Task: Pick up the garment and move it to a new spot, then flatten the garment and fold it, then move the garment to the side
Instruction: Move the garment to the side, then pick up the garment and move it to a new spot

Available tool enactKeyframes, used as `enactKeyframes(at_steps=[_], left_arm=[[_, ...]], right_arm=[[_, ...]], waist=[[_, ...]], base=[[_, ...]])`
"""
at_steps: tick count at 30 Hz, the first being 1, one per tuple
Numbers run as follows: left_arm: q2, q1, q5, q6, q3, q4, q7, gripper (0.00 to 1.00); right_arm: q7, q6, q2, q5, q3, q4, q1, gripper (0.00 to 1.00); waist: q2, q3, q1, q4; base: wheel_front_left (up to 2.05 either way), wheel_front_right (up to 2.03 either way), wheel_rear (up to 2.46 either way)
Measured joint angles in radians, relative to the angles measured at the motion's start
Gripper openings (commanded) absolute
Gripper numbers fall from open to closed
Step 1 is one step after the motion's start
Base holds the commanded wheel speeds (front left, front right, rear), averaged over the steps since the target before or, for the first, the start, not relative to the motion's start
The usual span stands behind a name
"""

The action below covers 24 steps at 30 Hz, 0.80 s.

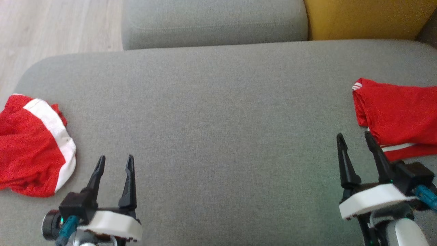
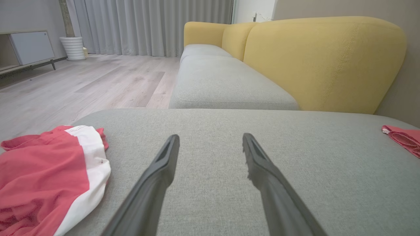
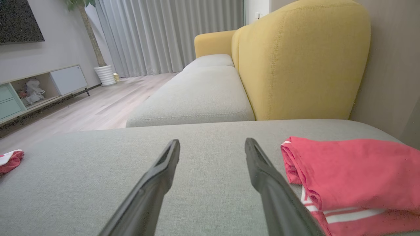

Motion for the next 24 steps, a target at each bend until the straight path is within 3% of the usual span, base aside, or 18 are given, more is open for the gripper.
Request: enactKeyframes(at_steps=[24], left_arm=[[0.021, 0.036, -0.01, 0.016, -0.018, -0.008, 0.022, 1.0]], right_arm=[[0.04, 0.0, 0.003, -0.001, -0.031, -0.058, 0.076, 1.0]], waist=[[0.0, -0.044, 0.0, 0.002]], base=[[0.0, 0.0, 0.0]])
